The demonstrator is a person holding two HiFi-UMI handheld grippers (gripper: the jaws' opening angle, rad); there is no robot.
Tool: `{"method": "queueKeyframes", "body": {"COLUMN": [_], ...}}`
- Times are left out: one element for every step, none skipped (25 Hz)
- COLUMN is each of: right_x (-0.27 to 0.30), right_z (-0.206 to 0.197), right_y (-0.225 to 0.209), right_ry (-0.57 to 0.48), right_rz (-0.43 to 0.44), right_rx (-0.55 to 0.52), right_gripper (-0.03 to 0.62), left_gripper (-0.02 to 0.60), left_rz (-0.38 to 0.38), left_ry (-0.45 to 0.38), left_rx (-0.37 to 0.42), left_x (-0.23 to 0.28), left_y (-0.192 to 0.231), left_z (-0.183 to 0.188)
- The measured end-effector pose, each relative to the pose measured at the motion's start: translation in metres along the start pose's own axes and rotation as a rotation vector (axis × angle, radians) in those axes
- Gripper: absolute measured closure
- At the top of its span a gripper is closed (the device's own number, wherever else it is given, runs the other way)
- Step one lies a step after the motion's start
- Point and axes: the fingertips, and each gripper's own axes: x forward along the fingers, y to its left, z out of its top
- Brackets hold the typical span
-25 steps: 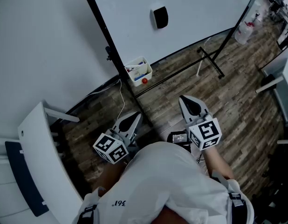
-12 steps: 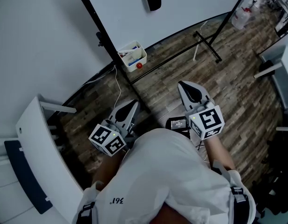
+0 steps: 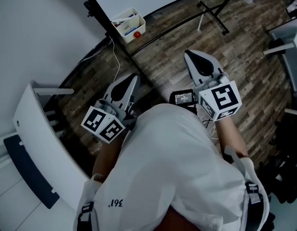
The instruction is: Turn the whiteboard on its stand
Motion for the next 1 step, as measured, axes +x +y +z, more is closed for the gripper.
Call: {"method": "queueKeyframes", "body": {"right_x": [0.0052], "right_z": [0.0018], "right_y": [-0.0019], "right_ry": [-0.01], "right_rz": [0.003], "right_rx": [-0.009], "right_gripper": [0.569], "left_gripper": [0.568], "left_rz": [0.0], "left_ry": [-0.01], "left_rx": [0.008], "left_x": [0.0027], "left_y": [0.0034], "left_z": [0.0022]}}
